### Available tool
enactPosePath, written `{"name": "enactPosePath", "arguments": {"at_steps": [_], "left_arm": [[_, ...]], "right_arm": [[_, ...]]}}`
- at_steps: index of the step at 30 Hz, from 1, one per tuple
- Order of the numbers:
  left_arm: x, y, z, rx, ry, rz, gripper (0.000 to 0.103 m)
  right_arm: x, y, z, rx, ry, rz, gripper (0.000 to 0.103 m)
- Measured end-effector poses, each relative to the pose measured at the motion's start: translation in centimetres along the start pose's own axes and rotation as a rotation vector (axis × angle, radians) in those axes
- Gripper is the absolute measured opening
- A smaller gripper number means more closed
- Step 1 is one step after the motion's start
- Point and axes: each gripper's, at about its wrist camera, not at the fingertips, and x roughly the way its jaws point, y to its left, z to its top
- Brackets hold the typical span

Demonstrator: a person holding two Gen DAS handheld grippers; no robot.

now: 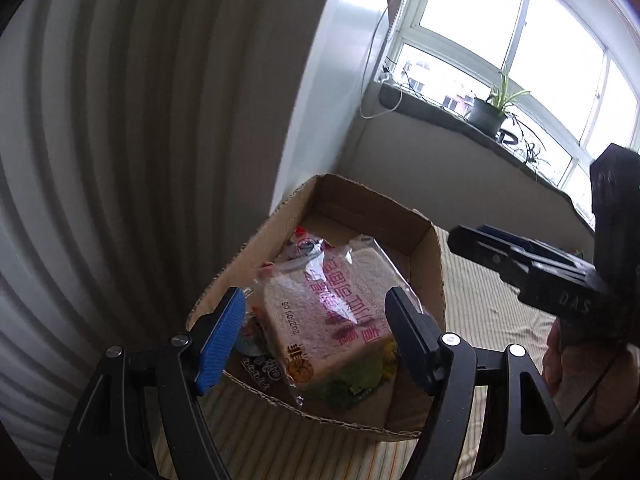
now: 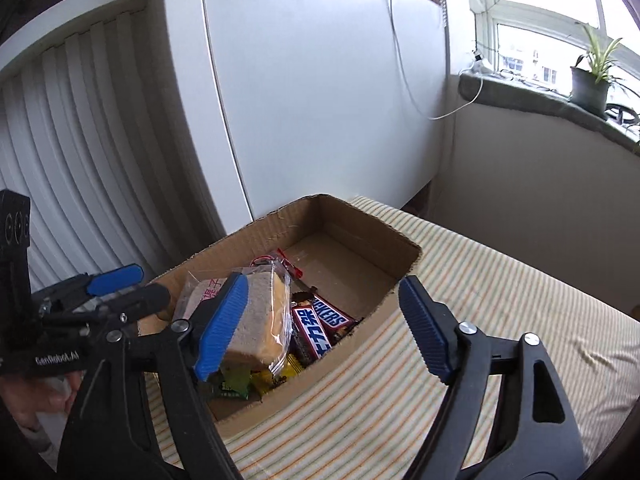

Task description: Organize snacks

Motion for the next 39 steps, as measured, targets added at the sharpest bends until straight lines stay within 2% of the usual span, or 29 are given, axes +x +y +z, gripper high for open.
{"name": "enactPosePath", "arguments": {"at_steps": [1, 2, 6, 10, 16, 23, 28, 30, 37, 39], "left_arm": [[-0.4, 0.0, 0.1, 0.006, -0.015, 0.006, 0.072], [-0.9, -0.2, 0.2, 0.015, -0.026, 0.013, 0.072], [-2.9, -1.3, 0.5, 0.053, -0.062, 0.025, 0.074], [-4.9, -2.9, 0.5, 0.103, -0.105, 0.045, 0.077], [-5.8, -7.6, 0.0, 0.188, -0.126, -0.011, 0.077], [-6.5, -15.5, -1.9, 0.310, -0.143, -0.108, 0.077], [-6.6, -19.5, -3.0, 0.376, -0.136, -0.153, 0.077], [-6.6, -20.3, -3.3, 0.389, -0.132, -0.157, 0.082], [-7.2, -20.9, -3.9, 0.406, -0.148, -0.150, 0.084], [-7.3, -20.7, -3.9, 0.404, -0.152, -0.147, 0.089]], "right_arm": [[-0.8, 0.1, -0.5, -0.001, -0.016, -0.032, 0.099], [-1.5, 0.3, -1.0, -0.003, -0.030, -0.070, 0.103], [-3.2, 0.4, -3.3, 0.023, -0.013, -0.212, 0.103], [-6.0, -1.0, -5.6, 0.082, -0.019, -0.241, 0.103], [-12.0, -5.0, -7.9, 0.149, -0.078, -0.340, 0.103], [-18.8, -9.3, -10.2, 0.197, -0.128, -0.486, 0.103], [-21.5, -11.5, -11.3, 0.250, -0.144, -0.532, 0.103], [-22.0, -11.9, -11.6, 0.261, -0.146, -0.534, 0.103], [-21.7, -11.4, -11.4, 0.251, -0.142, -0.525, 0.103], [-21.4, -11.0, -11.4, 0.244, -0.138, -0.520, 0.103]]}}
